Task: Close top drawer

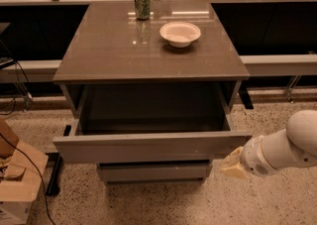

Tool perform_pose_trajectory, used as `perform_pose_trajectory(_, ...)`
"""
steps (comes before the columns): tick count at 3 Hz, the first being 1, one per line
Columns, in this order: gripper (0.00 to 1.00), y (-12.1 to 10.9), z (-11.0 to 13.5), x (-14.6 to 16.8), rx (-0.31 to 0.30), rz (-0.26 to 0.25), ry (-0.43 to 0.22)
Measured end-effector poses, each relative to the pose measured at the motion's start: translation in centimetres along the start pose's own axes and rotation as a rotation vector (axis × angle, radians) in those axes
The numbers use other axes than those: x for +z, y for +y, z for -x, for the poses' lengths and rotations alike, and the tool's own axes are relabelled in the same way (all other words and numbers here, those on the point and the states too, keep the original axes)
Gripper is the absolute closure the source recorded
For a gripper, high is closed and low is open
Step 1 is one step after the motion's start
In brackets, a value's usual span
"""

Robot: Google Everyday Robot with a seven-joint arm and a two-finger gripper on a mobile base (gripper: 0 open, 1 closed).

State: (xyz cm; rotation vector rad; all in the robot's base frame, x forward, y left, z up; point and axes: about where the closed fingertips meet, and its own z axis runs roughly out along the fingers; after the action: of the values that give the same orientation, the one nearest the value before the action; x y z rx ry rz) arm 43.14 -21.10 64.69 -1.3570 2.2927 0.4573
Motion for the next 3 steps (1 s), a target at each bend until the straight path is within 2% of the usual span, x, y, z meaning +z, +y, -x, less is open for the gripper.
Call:
perform_pose_trajectory(1, 1.00, -2.4, 2.5, 0.2, -0.074, -0.068, -0.087)
perform_pose_trajectory(2, 1.00, -4.7, 4.9, 0.8, -0.137, -0.093, -0.156)
perform_pose_trajectory(3, 1.00, -5.9, 6.1, 1.1, -0.157, -0.100, -0.184)
